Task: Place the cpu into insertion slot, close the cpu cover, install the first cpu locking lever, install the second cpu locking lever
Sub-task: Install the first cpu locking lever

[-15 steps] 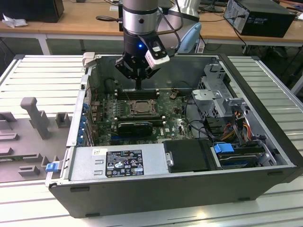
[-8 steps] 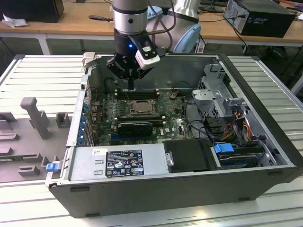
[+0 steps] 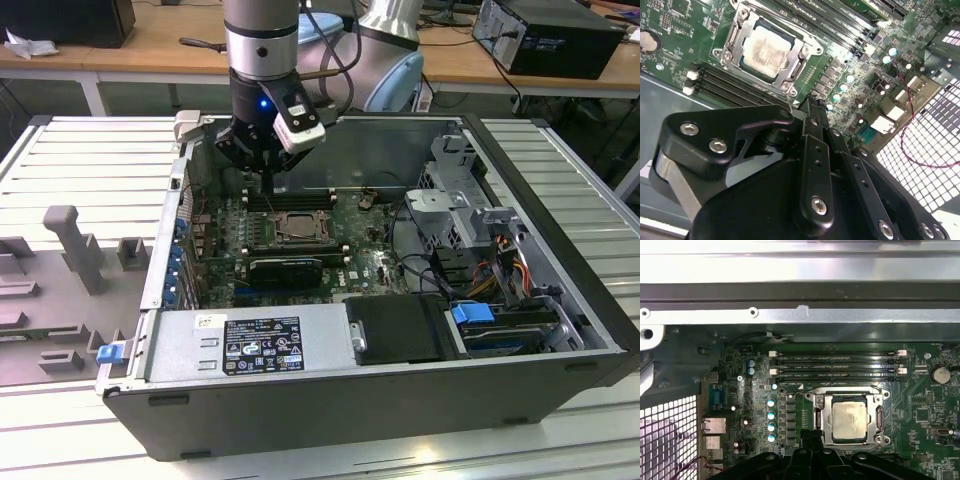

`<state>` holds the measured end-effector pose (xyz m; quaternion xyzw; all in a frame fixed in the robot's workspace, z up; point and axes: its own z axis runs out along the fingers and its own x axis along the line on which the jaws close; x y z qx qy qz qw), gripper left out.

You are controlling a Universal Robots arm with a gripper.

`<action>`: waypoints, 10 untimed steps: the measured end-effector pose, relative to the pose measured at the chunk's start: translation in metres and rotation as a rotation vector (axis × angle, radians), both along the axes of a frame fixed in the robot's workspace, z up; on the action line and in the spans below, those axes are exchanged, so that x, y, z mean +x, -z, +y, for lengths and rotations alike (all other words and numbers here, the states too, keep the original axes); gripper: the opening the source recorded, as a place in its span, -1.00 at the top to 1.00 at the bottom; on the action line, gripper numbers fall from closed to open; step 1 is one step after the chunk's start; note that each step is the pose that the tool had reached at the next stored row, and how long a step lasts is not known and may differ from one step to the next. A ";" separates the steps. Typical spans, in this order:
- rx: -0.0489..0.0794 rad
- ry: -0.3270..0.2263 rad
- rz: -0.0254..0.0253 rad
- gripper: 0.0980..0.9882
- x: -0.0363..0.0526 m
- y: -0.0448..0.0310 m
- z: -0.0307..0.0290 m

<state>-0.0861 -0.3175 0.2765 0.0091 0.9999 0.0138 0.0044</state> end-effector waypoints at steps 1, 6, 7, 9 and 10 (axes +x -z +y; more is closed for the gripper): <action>0.000 0.000 -0.0004 0.98 -0.0001 0.0001 0.0000; 0.000 0.000 -0.0010 0.98 -0.0052 0.0025 0.0000; 0.000 0.000 -0.0011 0.98 -0.0070 0.0031 0.0000; 0.000 0.000 -0.0012 0.98 -0.0107 0.0049 0.0001; 0.000 0.000 -0.0011 0.98 -0.0128 0.0056 0.0000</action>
